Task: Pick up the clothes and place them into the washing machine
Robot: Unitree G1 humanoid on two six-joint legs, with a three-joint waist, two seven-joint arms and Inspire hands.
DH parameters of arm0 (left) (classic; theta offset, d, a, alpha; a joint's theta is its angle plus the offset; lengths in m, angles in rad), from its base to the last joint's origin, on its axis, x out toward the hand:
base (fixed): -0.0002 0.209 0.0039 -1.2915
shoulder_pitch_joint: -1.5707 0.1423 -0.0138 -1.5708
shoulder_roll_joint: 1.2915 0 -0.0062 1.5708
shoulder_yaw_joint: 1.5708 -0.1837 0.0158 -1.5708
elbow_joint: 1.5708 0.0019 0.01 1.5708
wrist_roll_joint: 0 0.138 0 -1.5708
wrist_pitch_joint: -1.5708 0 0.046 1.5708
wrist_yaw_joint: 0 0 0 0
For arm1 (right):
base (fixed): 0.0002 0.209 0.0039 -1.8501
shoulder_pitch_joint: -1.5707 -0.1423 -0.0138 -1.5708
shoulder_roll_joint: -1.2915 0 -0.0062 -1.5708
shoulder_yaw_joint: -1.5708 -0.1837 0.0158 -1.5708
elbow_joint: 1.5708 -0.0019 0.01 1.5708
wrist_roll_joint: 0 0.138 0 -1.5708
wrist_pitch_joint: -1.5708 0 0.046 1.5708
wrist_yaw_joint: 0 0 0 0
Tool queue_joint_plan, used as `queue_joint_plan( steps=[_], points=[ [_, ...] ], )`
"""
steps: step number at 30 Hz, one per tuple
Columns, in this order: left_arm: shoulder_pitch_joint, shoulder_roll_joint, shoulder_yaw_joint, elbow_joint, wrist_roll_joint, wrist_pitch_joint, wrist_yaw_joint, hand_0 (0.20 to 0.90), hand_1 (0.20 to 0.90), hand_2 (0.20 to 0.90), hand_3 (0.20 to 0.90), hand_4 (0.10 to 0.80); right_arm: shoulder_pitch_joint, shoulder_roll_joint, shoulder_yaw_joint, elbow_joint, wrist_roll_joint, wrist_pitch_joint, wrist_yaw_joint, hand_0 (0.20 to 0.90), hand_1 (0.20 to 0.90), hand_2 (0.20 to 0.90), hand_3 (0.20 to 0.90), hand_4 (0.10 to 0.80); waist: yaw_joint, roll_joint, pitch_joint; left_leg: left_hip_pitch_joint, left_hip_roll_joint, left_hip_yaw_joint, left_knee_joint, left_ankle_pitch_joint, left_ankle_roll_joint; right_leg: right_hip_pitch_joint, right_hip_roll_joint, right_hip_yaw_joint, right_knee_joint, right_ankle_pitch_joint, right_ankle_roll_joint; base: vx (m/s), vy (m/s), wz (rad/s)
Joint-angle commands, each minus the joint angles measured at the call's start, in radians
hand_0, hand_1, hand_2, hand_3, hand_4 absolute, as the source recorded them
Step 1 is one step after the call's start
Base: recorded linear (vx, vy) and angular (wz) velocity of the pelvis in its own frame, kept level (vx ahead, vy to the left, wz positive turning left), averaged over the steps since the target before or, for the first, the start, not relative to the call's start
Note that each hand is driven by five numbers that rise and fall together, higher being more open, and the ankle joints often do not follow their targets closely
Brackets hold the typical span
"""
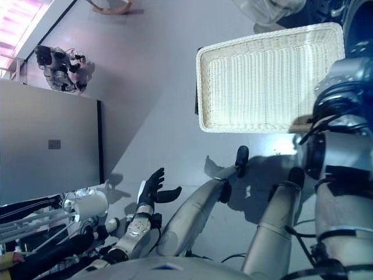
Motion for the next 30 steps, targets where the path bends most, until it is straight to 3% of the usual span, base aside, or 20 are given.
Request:
queue_joint_plan(
  steps=[1,6,10,12,13,15,23,30],
  points=[
    [-0.035,0.055,0.067,0.089,-0.049,-0.016,-0.003,0.900,0.900,0.900,0.900,0.800,0.057,0.016,0.023,-0.147,0.049,-0.062,0.135,0.900,0.900,0.900,0.900,0.800,0.038,-0.015,-0.068,0.001,-0.037,0.062,-0.017,-0.073,0.006,0.103,0.022,-0.019,-0.190,0.097,-0.030,0.032,-0.018,-0.10],
    [-0.016,0.061,0.075,0.093,-0.050,-0.008,-0.025,0.900,0.900,0.900,0.900,0.800,0.143,0.101,0.004,-0.203,0.090,-0.065,0.186,0.900,0.900,0.900,0.900,0.800,0.029,-0.052,-0.068,0.062,-0.028,0.048,-0.039,-0.077,0.016,0.184,0.025,-0.030,-0.253,0.116,-0.027,0.036,-0.030,-0.05],
    [0.001,0.075,0.093,0.149,-0.048,0.024,-0.067,0.900,0.900,0.900,0.900,0.800,0.245,0.187,0.065,-0.208,0.022,-0.004,0.198,0.900,0.900,0.900,0.900,0.800,0.003,-0.136,-0.068,0.138,-0.001,0.035,-0.072,-0.076,0.013,0.285,0.042,-0.058,-0.329,0.142,-0.027,0.048,-0.077,-0.02],
    [0.010,0.076,0.103,0.153,-0.046,0.029,-0.070,0.900,0.900,0.900,0.900,0.800,0.288,0.217,0.062,-0.235,0.012,-0.004,0.195,0.900,0.900,0.900,0.900,0.800,-0.007,-0.152,-0.066,0.163,0.002,0.031,-0.078,-0.077,0.014,0.318,0.044,-0.064,-0.350,0.148,-0.027,0.078,-0.035,-0.05],
    [0.022,0.072,0.127,0.172,-0.044,0.042,-0.078,0.900,0.900,0.900,0.900,0.800,0.382,0.272,0.066,-0.275,0.005,0.006,0.210,0.900,0.900,0.900,0.900,0.800,-0.023,-0.189,-0.077,0.209,0.014,0.028,-0.095,-0.081,0.016,0.366,0.047,-0.071,-0.378,0.155,-0.021,0.120,-0.032,-0.04],
    [0.036,0.072,0.146,0.174,-0.039,0.051,-0.088,0.900,0.900,0.900,0.900,0.800,0.467,0.306,0.070,-0.303,-0.003,0.019,0.223,0.900,0.900,0.900,0.900,0.800,-0.038,-0.220,-0.086,0.261,0.021,0.021,-0.111,-0.084,0.016,0.427,0.047,-0.081,-0.412,0.160,-0.018,0.130,-0.046,-0.13],
    [0.071,0.074,0.245,0.258,-0.030,0.087,-0.142,0.900,0.900,0.900,0.900,0.800,0.748,0.359,0.131,-0.292,-0.103,0.117,0.295,0.900,0.900,0.900,0.900,0.800,-0.079,-0.321,-0.151,0.463,0.061,0.043,-0.162,-0.122,0.025,0.612,0.051,-0.105,-0.497,0.178,0.012,0.094,-0.031,-0.16],
    [0.114,0.061,0.313,0.320,0.040,0.094,-0.188,0.900,0.900,0.900,0.900,0.800,1.033,0.336,0.167,-0.328,-0.326,0.206,0.355,0.900,0.900,0.900,0.900,0.800,-0.124,-0.360,-0.245,0.592,0.074,0.078,-0.211,-0.147,0.024,0.751,0.054,-0.105,-0.611,0.202,0.030,0.075,-0.032,-0.29]
  ],
)
